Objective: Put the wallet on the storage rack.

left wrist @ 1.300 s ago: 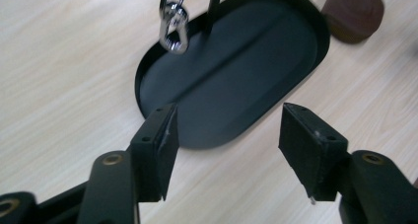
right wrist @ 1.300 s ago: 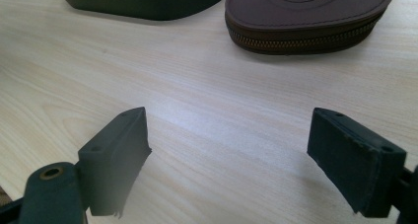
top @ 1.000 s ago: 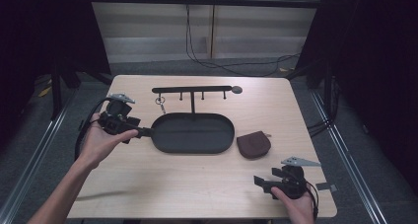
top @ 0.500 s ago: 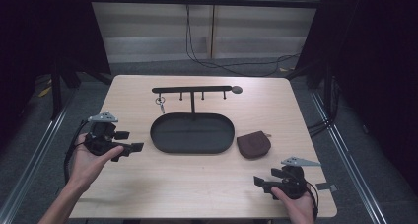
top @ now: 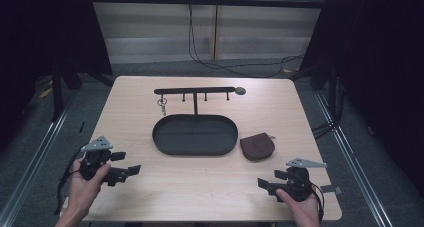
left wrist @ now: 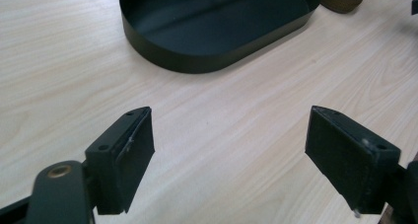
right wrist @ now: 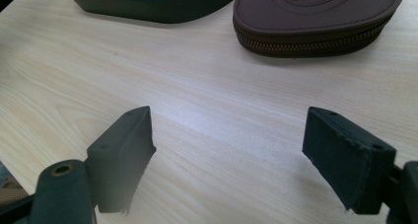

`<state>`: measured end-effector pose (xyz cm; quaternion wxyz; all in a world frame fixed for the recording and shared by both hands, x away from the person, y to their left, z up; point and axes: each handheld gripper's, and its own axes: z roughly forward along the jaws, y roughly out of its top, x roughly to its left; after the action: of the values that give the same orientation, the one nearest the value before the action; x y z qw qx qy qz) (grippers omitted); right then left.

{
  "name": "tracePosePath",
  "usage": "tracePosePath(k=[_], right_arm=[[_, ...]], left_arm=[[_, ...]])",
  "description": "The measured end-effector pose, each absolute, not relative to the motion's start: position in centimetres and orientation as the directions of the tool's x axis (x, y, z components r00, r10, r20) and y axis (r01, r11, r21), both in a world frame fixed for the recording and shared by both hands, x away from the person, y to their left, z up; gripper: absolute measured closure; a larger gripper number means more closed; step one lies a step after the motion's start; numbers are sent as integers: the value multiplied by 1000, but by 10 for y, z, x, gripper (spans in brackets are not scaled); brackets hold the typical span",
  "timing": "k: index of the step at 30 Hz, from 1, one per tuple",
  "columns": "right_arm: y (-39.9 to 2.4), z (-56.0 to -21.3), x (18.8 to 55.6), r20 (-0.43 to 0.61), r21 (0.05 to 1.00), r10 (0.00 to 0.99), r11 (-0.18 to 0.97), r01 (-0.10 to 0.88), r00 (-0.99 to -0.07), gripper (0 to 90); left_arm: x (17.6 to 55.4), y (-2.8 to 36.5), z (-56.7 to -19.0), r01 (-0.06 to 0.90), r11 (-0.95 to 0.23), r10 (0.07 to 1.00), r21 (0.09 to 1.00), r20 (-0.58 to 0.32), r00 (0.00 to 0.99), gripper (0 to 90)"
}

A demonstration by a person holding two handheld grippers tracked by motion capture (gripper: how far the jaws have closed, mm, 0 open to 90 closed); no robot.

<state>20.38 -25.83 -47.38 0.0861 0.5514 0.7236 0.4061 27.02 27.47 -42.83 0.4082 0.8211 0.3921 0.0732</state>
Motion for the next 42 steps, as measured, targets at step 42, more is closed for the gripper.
tracePosePath(k=[42], right_arm=[[-251,-442,278,224,490,900,228,841,-374,211]], left_arm=[[226,281,-463,582,-314,689,750,-242,683,194]])
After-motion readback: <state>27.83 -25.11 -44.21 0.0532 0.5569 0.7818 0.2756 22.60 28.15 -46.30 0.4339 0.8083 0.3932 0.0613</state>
